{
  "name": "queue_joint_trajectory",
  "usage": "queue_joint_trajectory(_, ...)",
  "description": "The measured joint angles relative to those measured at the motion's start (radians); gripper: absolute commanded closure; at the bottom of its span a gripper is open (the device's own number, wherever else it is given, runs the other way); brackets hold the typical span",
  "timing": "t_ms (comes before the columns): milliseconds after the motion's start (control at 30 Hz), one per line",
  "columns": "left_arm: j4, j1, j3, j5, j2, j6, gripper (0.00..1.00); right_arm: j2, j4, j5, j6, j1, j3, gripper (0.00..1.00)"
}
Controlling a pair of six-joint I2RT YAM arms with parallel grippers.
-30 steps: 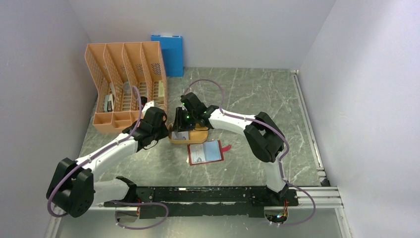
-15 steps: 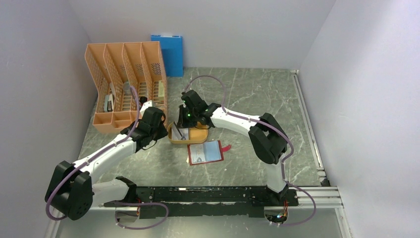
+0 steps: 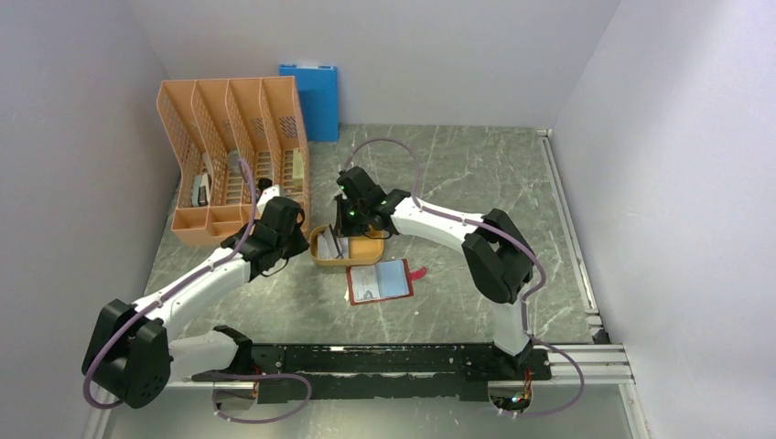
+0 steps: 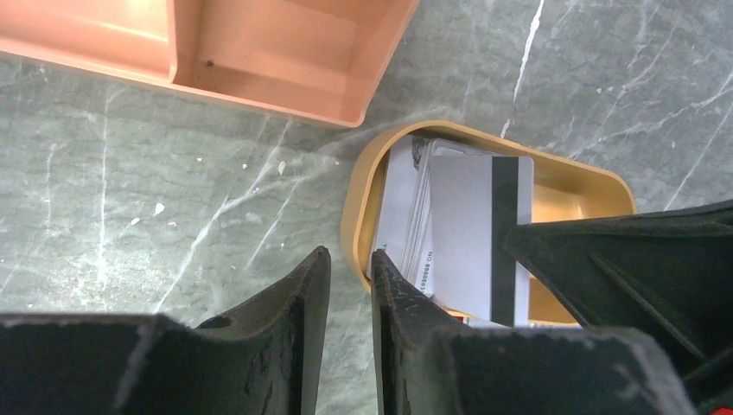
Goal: Put the credit cards into the card holder
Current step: Pick up the credit card from the storage box.
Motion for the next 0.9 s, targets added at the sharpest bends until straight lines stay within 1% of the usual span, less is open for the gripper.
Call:
queue_joint_trajectory(100,-0.028,0.000,0.015,-0.004,-0.020,0.003,0.70,-0.045,-0.012,0.015,-0.010,-0.003,-0.025,1.00)
queue_joint_trajectory(200,-0.072,0.002,0.069,-0.014,-0.060,0.010,0.68,-0.142,-0.027,0.037,-0.032,-0.008,-0.072,1.00)
queue_joint_trajectory(300,-0.105,0.004,0.148,-0.023,-0.108,0.016,0.62,-0.293,-0.037,0.066,-0.080,-0.011,-0.124,1.00)
queue_joint_trajectory(433,-0.130,0.006,0.266,-0.005,-0.163,0.027,0.55,-0.529,-0.010,0.134,-0.197,-0.003,-0.198,1.00)
queue_joint_trajectory(500,-0.130,0.007,0.317,0.042,-0.185,0.034,0.52,-0.655,0.035,0.190,-0.290,0.015,-0.242,1.00)
queue_joint_trajectory(533,-0.130,0.007,0.337,0.071,-0.193,0.034,0.47,-0.715,0.065,0.227,-0.345,0.036,-0.269,1.00)
queue_joint_trajectory(567,-0.130,0.007,0.357,0.105,-0.200,0.034,0.40,-0.770,0.100,0.265,-0.404,0.064,-0.300,1.00)
queue_joint_trajectory(600,-0.130,0.008,0.372,0.138,-0.204,0.032,0.30,-0.824,0.140,0.304,-0.468,0.100,-0.339,1.00)
queue_joint_trajectory(667,-0.123,0.009,0.395,0.223,-0.210,0.013,0.20,-0.913,0.216,0.369,-0.592,0.170,-0.418,1.00)
queue_joint_trajectory(767,-0.091,0.010,0.402,0.359,-0.214,-0.034,0.13,-1.004,0.334,0.519,-0.808,0.277,-0.536,1.00)
queue_joint_trajectory(833,-0.066,0.010,0.403,0.446,-0.209,-0.076,0.04,-1.030,0.412,0.610,-0.943,0.334,-0.597,1.00)
queue_joint_trajectory(900,-0.017,0.010,0.404,0.555,-0.191,-0.135,0.03,-1.049,0.509,0.692,-1.106,0.391,-0.664,1.00)
